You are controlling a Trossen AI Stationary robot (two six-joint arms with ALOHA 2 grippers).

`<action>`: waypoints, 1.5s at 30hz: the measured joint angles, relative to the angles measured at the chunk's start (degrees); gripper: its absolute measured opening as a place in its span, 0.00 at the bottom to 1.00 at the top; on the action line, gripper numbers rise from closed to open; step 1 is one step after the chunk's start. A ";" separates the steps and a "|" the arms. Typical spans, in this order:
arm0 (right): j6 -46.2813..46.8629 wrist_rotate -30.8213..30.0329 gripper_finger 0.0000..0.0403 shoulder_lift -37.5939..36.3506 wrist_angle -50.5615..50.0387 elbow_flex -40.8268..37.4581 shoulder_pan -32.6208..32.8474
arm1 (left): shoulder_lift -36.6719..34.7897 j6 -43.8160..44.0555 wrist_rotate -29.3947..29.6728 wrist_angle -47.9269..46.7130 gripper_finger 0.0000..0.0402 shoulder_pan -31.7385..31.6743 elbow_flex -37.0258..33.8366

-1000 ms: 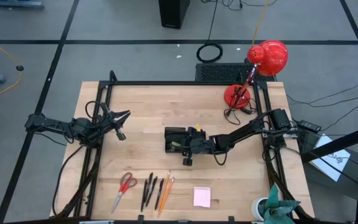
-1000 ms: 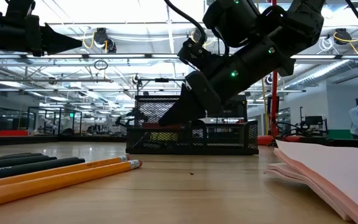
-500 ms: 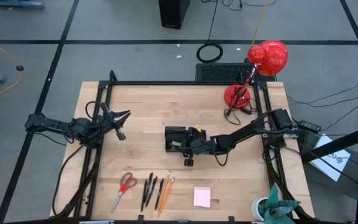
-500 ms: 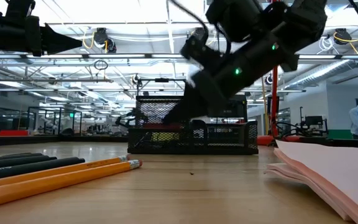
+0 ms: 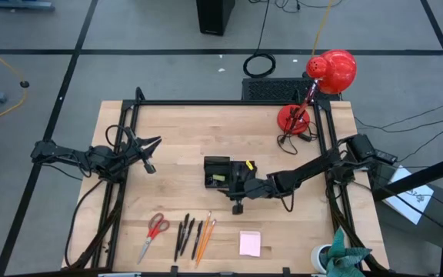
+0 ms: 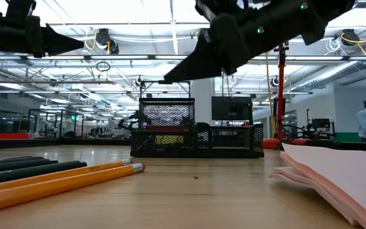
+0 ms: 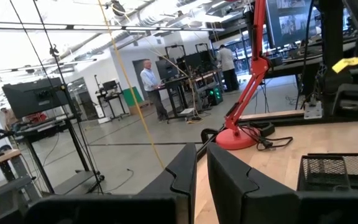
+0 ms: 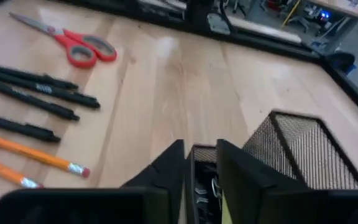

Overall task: Pick and place office supplies into organizer
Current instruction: Put the red scissors into the black desk organizer

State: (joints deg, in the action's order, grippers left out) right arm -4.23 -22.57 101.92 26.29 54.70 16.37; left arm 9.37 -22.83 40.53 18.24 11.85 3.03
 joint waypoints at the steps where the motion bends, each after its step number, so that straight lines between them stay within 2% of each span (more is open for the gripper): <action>1: -0.11 0.00 0.14 -0.21 -0.11 0.00 0.15 | 0.00 0.00 0.00 -0.02 0.12 -0.01 0.00; 4: -0.15 0.08 0.04 -0.24 -0.10 0.00 0.30 | 0.00 0.02 -0.01 -0.01 0.12 0.01 -0.01; 6: -0.14 0.12 0.01 -0.21 -0.15 0.00 0.40 | 0.00 0.04 0.00 -0.02 0.12 0.01 0.00; 10: 0.03 0.11 0.04 -0.21 -0.47 0.00 0.57 | 0.00 0.07 0.00 -0.02 0.12 0.01 -0.01; 16: 0.07 0.13 0.00 -0.21 -0.48 0.00 0.60 | 0.00 -0.31 0.00 -0.02 0.12 0.01 0.00; 39: 0.53 0.27 0.01 -0.23 -1.30 0.00 0.60 | 0.00 -0.73 0.00 -0.03 0.12 0.01 0.00; 45: 1.91 0.44 0.01 -3.05 -3.23 -0.48 0.60 | 0.00 -0.88 0.00 -0.07 0.12 0.01 0.00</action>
State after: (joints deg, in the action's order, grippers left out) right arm -2.32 -22.13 98.87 23.06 54.22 16.97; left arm 9.37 -23.71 40.53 18.17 11.86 3.03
